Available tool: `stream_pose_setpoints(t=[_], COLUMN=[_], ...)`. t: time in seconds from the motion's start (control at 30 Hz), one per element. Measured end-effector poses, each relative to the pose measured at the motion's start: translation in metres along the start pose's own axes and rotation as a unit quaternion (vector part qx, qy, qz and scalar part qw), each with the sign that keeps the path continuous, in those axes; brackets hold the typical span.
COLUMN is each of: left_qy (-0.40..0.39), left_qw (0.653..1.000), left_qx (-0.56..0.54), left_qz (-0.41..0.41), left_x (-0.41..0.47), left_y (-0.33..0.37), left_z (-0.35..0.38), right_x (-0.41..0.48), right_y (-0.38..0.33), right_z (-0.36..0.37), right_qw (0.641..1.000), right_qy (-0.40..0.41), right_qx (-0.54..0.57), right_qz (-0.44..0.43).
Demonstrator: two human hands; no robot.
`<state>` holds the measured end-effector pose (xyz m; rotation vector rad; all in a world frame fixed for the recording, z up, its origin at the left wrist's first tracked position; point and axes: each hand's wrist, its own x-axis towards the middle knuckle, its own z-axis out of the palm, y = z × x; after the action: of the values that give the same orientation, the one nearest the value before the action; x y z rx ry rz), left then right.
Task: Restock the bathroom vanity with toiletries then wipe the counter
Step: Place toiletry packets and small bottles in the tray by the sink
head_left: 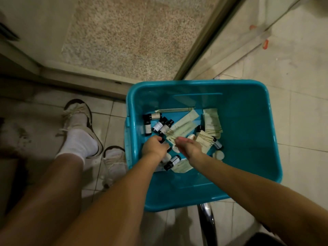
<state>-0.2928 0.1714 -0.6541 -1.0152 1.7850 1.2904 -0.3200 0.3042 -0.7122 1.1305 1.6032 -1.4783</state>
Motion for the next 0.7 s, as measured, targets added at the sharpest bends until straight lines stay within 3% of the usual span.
stream_pose_setpoints(t=[0.13,0.27,0.5,0.57,0.6,0.67,0.7], left_qy=[-0.001,0.000,-0.006,-0.005,-0.001,0.005,0.004], left_qw=[0.998,0.995,0.996,0.999,0.999,1.000,1.000], left_qx=[-0.039,-0.063,-0.066,-0.037,-0.023,-0.008,-0.007], left_qz=[-0.043,-0.077,-0.060,-0.038,-0.027,-0.008,0.000], left_x=[0.001,0.005,0.012,0.013,0.013,0.013,0.013], left_y=[0.002,0.002,0.001,-0.001,-0.002,-0.004,-0.005], left_z=[-0.001,-0.002,0.000,0.001,0.001,0.001,0.001], right_x=[-0.027,-0.034,-0.016,-0.003,0.005,0.020,0.029], right_y=[0.011,0.010,-0.011,-0.020,-0.024,-0.032,-0.034], right_z=[-0.005,-0.012,-0.019,-0.015,-0.011,0.002,0.009], right_qw=[0.979,0.920,0.841,0.863,0.897,0.974,0.994], right_qy=[-0.150,-0.279,-0.382,-0.367,-0.329,-0.174,-0.068], right_qx=[-0.135,-0.265,-0.382,-0.348,-0.296,-0.146,-0.081], right_qz=[-0.033,-0.071,-0.014,0.003,0.004,-0.013,-0.023])
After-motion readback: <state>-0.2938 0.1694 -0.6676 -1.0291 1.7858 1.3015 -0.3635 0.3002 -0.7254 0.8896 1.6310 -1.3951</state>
